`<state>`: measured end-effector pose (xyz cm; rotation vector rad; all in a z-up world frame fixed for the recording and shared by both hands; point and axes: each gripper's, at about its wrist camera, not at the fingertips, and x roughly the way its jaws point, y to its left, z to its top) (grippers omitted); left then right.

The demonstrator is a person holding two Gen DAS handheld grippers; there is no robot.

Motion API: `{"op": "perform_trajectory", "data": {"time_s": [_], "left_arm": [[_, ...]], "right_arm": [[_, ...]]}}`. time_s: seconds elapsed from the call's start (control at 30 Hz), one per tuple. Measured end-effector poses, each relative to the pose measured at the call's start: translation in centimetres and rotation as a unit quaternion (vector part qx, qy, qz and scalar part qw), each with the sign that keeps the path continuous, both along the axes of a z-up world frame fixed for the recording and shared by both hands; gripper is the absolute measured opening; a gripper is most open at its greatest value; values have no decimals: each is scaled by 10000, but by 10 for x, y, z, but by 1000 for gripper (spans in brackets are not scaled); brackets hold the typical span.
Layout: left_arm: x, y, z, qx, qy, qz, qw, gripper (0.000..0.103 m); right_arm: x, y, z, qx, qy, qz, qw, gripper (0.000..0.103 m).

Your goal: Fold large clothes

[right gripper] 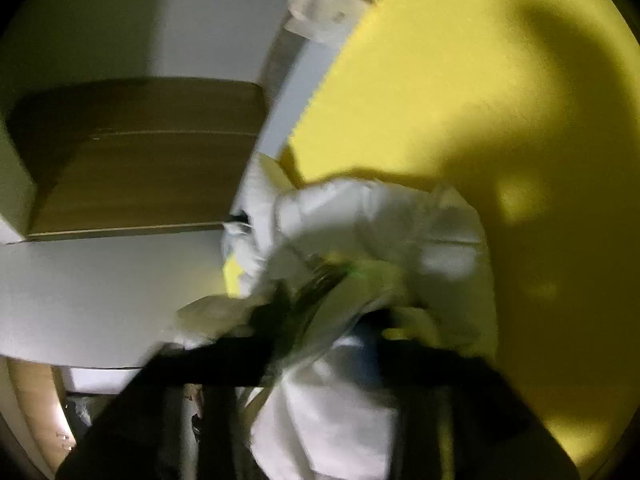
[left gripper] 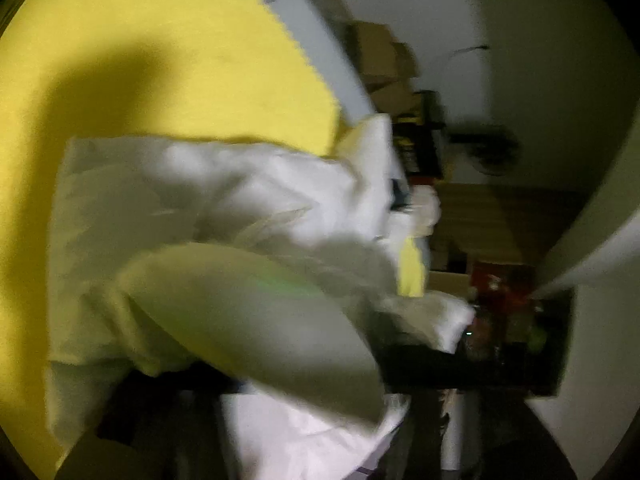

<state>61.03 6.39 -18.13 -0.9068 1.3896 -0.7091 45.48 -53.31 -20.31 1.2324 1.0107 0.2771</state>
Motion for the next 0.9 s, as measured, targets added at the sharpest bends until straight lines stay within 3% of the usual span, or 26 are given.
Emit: {"op": "perform_trajectory", "data": {"time_s": [0.03,0.1,0.2,0.3,0.4,0.47,0.53,0.63,0.67,0.7,0.77,0.8,0.83,0.87,0.9], "left_arm": [[-1,0,8,-172,-142,24,9997,102],[-4,7,32,137,-651,174,9976,103],[-11,18,60,923,-1579,470,9820,103],[-32,32,79,1486,-1996,856,9648,103],[-73,31,104,1481,-2410,1091,9529,103],[-101,8,115,1206,-2664,1047,9505,103],[-125,-28,115,935,-2706,899,9539,103],[-150,-80,104,1061,-2475,895,9589,103],[-160,-100,99,1316,-2476,872,9559,103],[-170,-112,97,1586,-2586,941,9482,103],[-186,-130,92,2074,-2794,912,9331,103],[-194,-133,91,2217,-2850,992,9272,103],[-199,-132,88,2367,-2873,1109,9215,102],[-204,-129,84,2582,-2879,1263,9135,102],[-204,-125,82,2631,-2892,1381,9100,102]], "right_arm": [[-2,-2,7,-45,-164,-12,9999,90],[-8,-5,27,-384,-444,-134,9982,95],[-24,-13,58,-712,-753,-352,9940,97],[-44,-7,94,-1180,-1222,-372,9848,96],[-67,25,127,-1339,-1867,-31,9732,96],[-75,63,142,-1562,-2268,276,9610,97],[-79,110,152,-2073,-2452,411,9462,97],[-66,170,142,-2550,-2271,518,9385,95],[-61,196,138,-2797,-2188,458,9337,94],[-61,210,134,-3047,-2101,408,9281,89],[-66,248,134,-4100,-1986,334,8896,60],[-68,264,132,-4555,-1922,208,8690,55],[-70,275,129,-4751,-1883,184,8593,36],[-68,287,121,-4818,-1714,186,8591,23],[-65,292,114,-4871,-1503,179,8601,22]]}}
